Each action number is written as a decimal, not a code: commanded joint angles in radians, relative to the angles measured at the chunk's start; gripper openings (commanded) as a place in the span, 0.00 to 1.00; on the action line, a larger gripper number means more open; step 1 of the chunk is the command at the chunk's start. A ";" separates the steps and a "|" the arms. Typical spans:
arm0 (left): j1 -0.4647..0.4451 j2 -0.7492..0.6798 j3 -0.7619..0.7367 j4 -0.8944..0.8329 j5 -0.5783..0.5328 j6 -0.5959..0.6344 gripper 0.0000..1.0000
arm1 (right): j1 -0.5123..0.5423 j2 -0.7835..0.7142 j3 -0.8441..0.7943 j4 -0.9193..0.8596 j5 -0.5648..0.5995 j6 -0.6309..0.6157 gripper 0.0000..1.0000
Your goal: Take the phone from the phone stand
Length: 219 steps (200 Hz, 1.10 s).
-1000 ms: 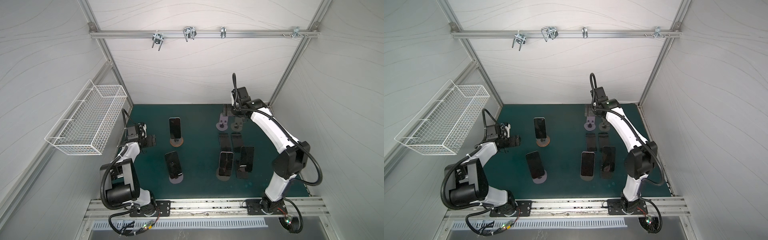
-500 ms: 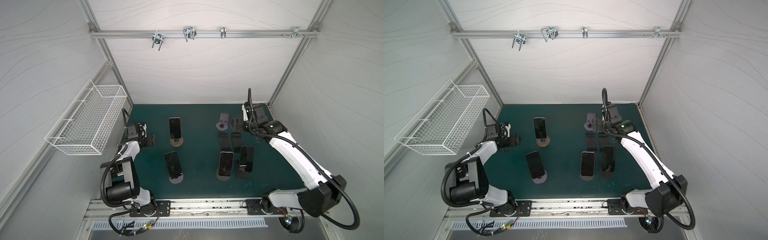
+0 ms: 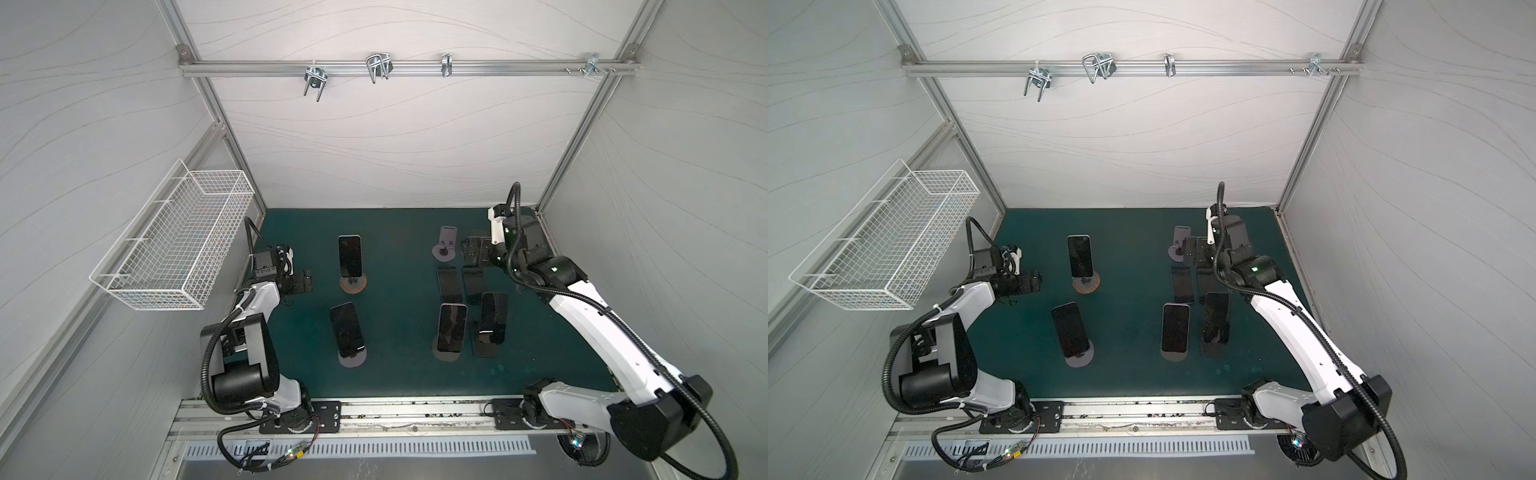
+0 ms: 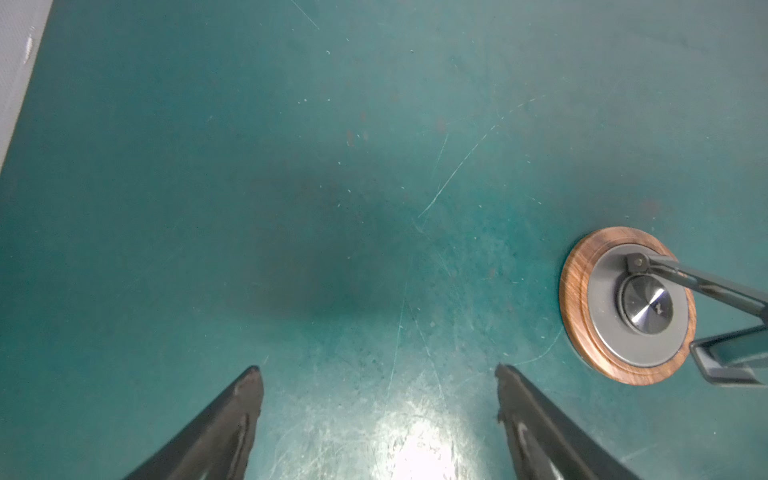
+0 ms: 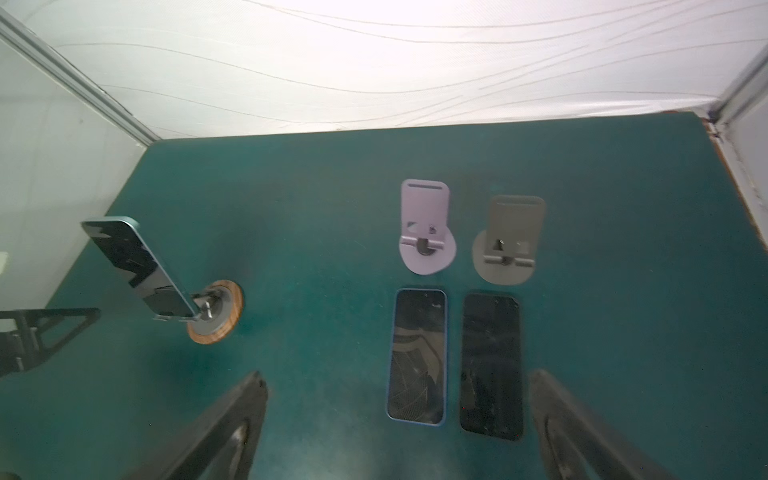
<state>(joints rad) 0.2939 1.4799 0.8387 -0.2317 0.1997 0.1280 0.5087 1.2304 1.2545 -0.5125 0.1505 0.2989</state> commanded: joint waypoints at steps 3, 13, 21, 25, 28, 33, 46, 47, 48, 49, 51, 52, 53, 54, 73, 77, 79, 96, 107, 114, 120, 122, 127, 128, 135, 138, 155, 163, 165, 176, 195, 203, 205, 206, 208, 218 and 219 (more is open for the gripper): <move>0.006 -0.007 0.028 0.009 0.013 0.012 0.89 | 0.090 0.091 0.089 0.045 0.002 0.026 0.99; 0.006 -0.006 0.030 0.008 0.012 0.012 0.89 | 0.139 0.135 0.127 0.039 0.051 0.047 0.99; 0.007 -0.004 0.031 0.008 0.015 0.012 0.89 | 0.173 0.178 0.160 0.029 0.090 0.081 0.99; 0.008 -0.002 0.031 0.008 0.014 0.011 0.89 | 0.190 0.199 0.176 0.025 0.099 0.096 0.99; 0.008 -0.001 0.032 0.006 0.016 0.010 0.89 | 0.201 0.213 0.189 0.025 0.102 0.105 0.99; 0.008 0.002 0.037 0.004 0.015 0.011 0.89 | 0.218 0.241 0.209 0.024 0.101 0.121 0.99; 0.008 0.009 0.043 -0.002 0.012 0.009 0.89 | 0.268 0.307 0.262 0.013 0.113 0.164 0.99; 0.008 0.009 0.043 -0.001 0.012 0.009 0.89 | 0.272 0.313 0.266 0.013 0.114 0.168 0.99; 0.008 0.009 0.043 -0.002 0.013 0.009 0.89 | 0.276 0.318 0.270 0.013 0.115 0.170 0.99; 0.009 0.009 0.043 -0.002 0.013 0.008 0.89 | 0.278 0.320 0.274 0.012 0.115 0.176 0.99; 0.009 0.010 0.043 -0.002 0.011 0.007 0.89 | 0.285 0.333 0.281 0.011 0.116 0.181 0.99; 0.010 0.010 0.043 -0.002 0.012 0.007 0.89 | 0.290 0.338 0.285 0.012 0.116 0.185 0.99; 0.010 0.010 0.043 -0.002 0.012 0.007 0.89 | 0.292 0.341 0.288 0.011 0.116 0.189 0.99; 0.010 0.010 0.043 -0.002 0.011 0.008 0.89 | 0.295 0.347 0.291 0.012 0.116 0.192 0.99; 0.010 0.004 0.038 0.002 0.013 0.008 0.89 | 0.354 0.437 0.357 0.014 0.108 0.236 0.99; 0.010 0.005 0.038 0.002 0.014 0.007 0.89 | 0.365 0.458 0.372 0.013 0.106 0.237 0.99; 0.010 0.006 0.039 0.002 0.015 0.007 0.89 | 0.369 0.466 0.381 0.011 0.106 0.237 0.99; 0.010 0.008 0.040 0.000 0.011 0.006 0.89 | 0.403 0.528 0.441 -0.006 0.100 0.236 0.99; 0.011 0.002 0.037 -0.001 0.011 0.006 0.89 | 0.416 0.547 0.459 -0.001 0.091 0.241 0.99; 0.011 -0.003 0.032 -0.003 0.010 0.007 0.89 | 0.420 0.553 0.463 0.006 0.077 0.240 0.99; 0.012 -0.012 0.026 -0.001 0.009 0.007 0.90 | 0.423 0.555 0.464 0.008 0.067 0.237 0.99; 0.013 -0.015 0.024 0.001 0.009 0.007 0.91 | 0.423 0.555 0.465 0.008 0.065 0.238 0.99; 0.016 -0.021 0.017 0.006 0.011 0.009 0.92 | 0.423 0.551 0.463 0.007 0.061 0.232 0.99; 0.016 -0.022 0.016 0.005 0.011 0.010 0.92 | 0.423 0.551 0.463 0.006 0.061 0.231 0.99; 0.016 -0.031 0.022 -0.006 0.007 0.013 0.94 | 0.422 0.543 0.460 0.001 0.066 0.222 0.99; 0.015 -0.033 0.031 -0.016 0.005 0.014 0.94 | 0.422 0.537 0.457 -0.001 0.072 0.218 0.99; 0.016 -0.035 0.117 -0.127 0.023 0.019 0.95 | 0.422 0.489 0.408 -0.004 0.119 0.187 0.99; 0.017 -0.035 0.167 -0.179 0.034 0.016 0.96 | 0.422 0.460 0.372 0.005 0.145 0.166 0.99; 0.016 -0.036 0.178 -0.187 0.036 0.015 0.96 | 0.422 0.453 0.362 0.007 0.152 0.161 0.99; 0.016 -0.041 0.229 -0.234 0.062 0.009 0.98 | 0.423 0.410 0.307 0.024 0.185 0.122 0.99; 0.006 -0.032 0.325 -0.323 0.110 -0.020 1.00 | 0.422 0.339 0.226 0.026 0.265 0.093 0.99; -0.007 -0.024 0.372 -0.379 0.098 -0.028 1.00 | 0.421 0.310 0.197 0.026 0.296 0.088 0.99; -0.012 -0.022 0.383 -0.391 0.095 -0.031 1.00 | 0.421 0.302 0.187 0.027 0.305 0.087 0.99; -0.014 -0.022 0.388 -0.397 0.093 -0.031 1.00 | 0.421 0.298 0.183 0.027 0.309 0.087 0.99; -0.018 -0.020 0.398 -0.408 0.091 -0.034 1.00 | 0.421 0.292 0.175 0.027 0.316 0.086 0.99; -0.043 -0.016 0.436 -0.455 0.080 -0.040 1.00 | 0.418 0.258 0.143 0.030 0.346 0.083 0.99; -0.047 -0.015 0.442 -0.460 0.077 -0.041 1.00 | 0.418 0.254 0.139 0.031 0.350 0.082 0.99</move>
<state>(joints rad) 0.2848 1.4681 1.1400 -0.5816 0.2668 0.1089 0.9329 1.5845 1.4525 -0.4961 0.3687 0.4202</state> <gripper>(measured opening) 0.997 0.993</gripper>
